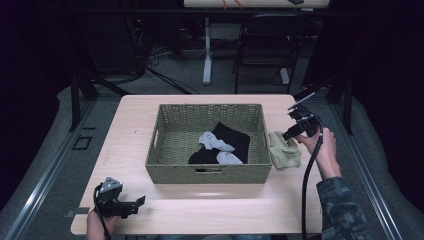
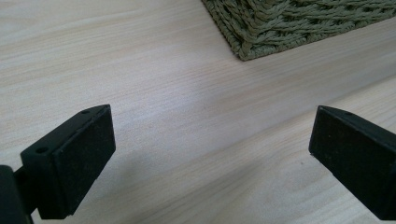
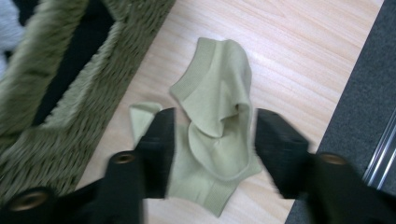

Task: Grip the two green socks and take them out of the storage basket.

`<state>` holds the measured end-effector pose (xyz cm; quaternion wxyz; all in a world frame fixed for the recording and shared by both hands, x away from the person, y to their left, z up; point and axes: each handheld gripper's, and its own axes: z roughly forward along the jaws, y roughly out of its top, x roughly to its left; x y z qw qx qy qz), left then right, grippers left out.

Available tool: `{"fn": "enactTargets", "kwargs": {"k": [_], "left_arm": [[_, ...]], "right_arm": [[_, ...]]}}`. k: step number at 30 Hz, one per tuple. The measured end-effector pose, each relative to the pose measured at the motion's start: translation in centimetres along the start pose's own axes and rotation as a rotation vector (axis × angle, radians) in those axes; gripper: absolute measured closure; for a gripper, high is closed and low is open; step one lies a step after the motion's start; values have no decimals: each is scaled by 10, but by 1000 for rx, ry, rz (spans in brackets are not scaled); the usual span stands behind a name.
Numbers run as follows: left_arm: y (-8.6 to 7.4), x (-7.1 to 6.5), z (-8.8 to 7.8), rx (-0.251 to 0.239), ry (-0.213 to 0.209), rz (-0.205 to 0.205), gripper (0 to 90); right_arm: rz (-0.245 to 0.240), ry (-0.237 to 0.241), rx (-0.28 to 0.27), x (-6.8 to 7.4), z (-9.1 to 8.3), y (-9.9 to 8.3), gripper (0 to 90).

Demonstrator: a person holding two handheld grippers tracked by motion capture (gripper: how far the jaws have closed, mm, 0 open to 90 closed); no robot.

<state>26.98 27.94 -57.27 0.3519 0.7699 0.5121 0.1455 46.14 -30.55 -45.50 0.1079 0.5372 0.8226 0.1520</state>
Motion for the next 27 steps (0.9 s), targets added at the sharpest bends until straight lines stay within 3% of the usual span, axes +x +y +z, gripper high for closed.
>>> {"fn": "enactTargets", "kwargs": {"k": [2,5,9,13,18,21,22,23,27], "left_arm": [[0,0,0,-1,-3,1,5],[0,0,0,-2,-2,0,4],[0,0,0,-2,-3,1,4],[0,0,0,-2,-3,0,3],[0,-1,0,2,-3,2,3],[0,-1,0,0,-5,2,3],[1,-1,0,5,-6,4,3],[1,-1,0,5,-7,8,3],[1,-2,1,0,-9,10,3]], "right_arm": [[-2,10,-18,3,-6,-8,348],[-15,31,-34,5,-10,-18,321],[-11,56,-83,9,-15,-44,185],[-11,65,-88,11,-15,-57,149],[-13,83,-119,16,-2,-91,103],[-20,89,-115,18,6,-101,92],[-28,74,-67,20,15,-107,57],[-24,84,-56,20,17,-109,49],[-10,87,-59,17,21,-113,29]]}}
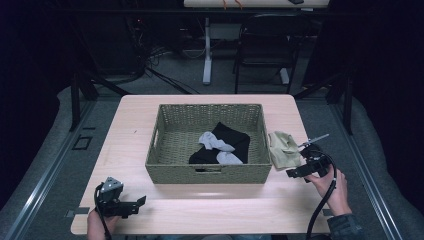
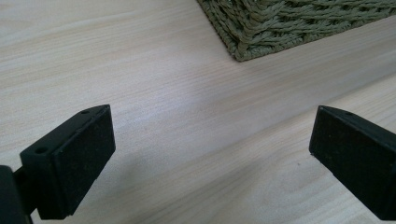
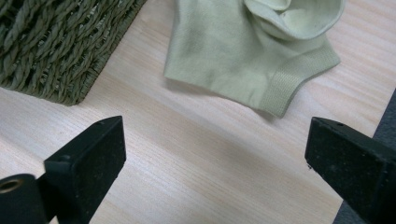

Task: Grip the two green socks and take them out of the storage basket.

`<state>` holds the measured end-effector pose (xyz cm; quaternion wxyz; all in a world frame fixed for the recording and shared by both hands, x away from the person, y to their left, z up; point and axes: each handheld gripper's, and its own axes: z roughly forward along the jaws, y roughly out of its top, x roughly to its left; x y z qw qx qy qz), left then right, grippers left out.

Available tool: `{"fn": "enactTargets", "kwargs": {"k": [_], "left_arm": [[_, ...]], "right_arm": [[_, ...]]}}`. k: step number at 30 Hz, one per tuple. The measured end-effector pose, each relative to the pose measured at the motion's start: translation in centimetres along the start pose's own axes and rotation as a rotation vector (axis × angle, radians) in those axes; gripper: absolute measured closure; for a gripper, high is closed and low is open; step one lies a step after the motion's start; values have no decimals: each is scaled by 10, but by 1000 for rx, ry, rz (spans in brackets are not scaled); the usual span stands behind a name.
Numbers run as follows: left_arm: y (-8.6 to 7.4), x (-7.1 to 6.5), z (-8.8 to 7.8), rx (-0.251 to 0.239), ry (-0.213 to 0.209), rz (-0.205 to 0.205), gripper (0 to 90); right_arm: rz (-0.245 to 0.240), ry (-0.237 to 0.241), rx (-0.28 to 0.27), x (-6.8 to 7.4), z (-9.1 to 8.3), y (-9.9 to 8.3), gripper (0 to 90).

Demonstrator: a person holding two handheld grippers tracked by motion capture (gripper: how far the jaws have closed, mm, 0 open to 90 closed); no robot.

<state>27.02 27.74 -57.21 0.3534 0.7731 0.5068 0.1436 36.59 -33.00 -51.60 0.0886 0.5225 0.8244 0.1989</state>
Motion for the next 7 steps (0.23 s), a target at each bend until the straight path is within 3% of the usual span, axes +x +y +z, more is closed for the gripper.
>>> {"fn": "enactTargets", "kwargs": {"k": [7], "left_arm": [[0,0,0,0,-3,1,2]], "right_arm": [[-16,-6,11,-3,3,-2,0]]}}
